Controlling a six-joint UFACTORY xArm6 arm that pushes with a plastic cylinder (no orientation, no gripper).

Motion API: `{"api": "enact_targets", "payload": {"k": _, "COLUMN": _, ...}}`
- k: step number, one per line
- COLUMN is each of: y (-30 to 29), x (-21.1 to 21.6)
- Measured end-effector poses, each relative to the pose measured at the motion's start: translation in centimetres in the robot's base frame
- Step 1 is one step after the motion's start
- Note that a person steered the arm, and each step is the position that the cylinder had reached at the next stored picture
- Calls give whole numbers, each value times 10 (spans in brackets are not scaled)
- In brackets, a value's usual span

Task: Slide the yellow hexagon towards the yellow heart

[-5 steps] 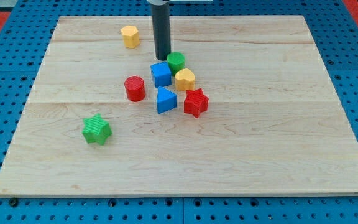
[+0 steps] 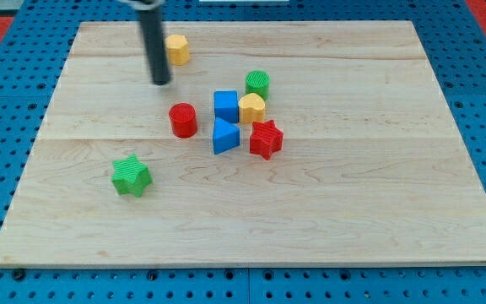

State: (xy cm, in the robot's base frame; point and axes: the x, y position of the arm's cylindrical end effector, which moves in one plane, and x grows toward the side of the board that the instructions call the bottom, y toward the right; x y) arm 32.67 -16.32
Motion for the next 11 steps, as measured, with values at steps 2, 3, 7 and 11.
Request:
{"api": "enact_targets", "payload": {"k": 2, "y": 72, "x": -84}}
{"api": "enact_targets", "payload": {"k": 3, "y": 88, "x": -95}}
{"api": "enact_targets", "payload": {"k": 7, "y": 294, "x": -27}}
{"api": "enact_targets", "payload": {"k": 11, "y": 412, "x": 81}}
